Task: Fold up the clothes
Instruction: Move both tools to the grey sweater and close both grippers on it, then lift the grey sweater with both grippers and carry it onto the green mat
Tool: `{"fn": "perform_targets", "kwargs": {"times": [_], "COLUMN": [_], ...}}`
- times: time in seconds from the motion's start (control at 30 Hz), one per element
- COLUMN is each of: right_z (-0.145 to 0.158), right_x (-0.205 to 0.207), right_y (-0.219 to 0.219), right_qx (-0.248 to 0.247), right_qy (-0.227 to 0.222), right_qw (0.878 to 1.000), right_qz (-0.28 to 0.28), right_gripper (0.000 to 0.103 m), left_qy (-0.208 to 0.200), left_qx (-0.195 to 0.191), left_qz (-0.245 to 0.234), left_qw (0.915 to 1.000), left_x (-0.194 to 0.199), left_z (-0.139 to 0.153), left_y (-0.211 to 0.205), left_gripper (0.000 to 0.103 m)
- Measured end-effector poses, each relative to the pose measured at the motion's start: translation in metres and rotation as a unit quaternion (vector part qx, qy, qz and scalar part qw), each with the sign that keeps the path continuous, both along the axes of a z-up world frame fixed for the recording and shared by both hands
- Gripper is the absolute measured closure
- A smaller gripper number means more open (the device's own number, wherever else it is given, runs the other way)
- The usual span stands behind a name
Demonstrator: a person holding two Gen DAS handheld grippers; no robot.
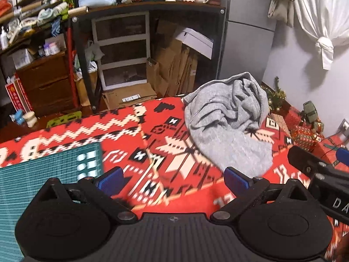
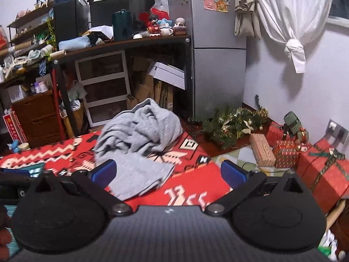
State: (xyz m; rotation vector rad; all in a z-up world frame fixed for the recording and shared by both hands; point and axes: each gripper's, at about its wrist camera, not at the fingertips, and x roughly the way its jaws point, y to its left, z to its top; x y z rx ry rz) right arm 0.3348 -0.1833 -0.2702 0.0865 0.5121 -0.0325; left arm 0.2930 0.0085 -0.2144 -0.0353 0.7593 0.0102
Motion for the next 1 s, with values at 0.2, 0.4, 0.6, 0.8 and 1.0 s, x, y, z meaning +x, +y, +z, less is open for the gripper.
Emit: {"fn": "perform_targets", "kwargs": {"times": [0.2,0.4,0.6,0.8,1.0], "right_z": [-0.007,-0.011,-0.012,-0.019,-0.03], "right_x": [0.051,0.099,0.141,0.182,0.196], "right_y": [-0.008,-0.018,-0.015,-0.01,-0.003], "right_qx": [0.001,0.029,0.023,0.026,0.031], "right_qy": [-0.005,-0.003,0.004,0.035,0.057], "right_qw": [1.0,0.998,0.996,0.996,0.994], "right_qz": [0.009,0.047,0.084,0.084,0.082], "right_gripper": [0.0,0.001,0.014,0.03,0.062], "left_qy": [-0.012,0.005,0.018,0.022,0.017], "left_qx": [-0.016,-0.004,-0.019,-0.041,-0.053], "left_qz": [-0.01,-0.043,-0.067,-0.086,-0.084], "left_qw": [0.9997,0.999,0.9974,0.9952,0.9949], "left_x": [0.041,0.079,0.101,0.111,0.106], "left_z": [-0.003,-0.011,-0.025,-0.034,-0.031], "left_y": [-0.005,-0.01,-0.015,-0.021,-0.027], "left_gripper": [0.004,0.007,0.017,0.038,0.076]}}
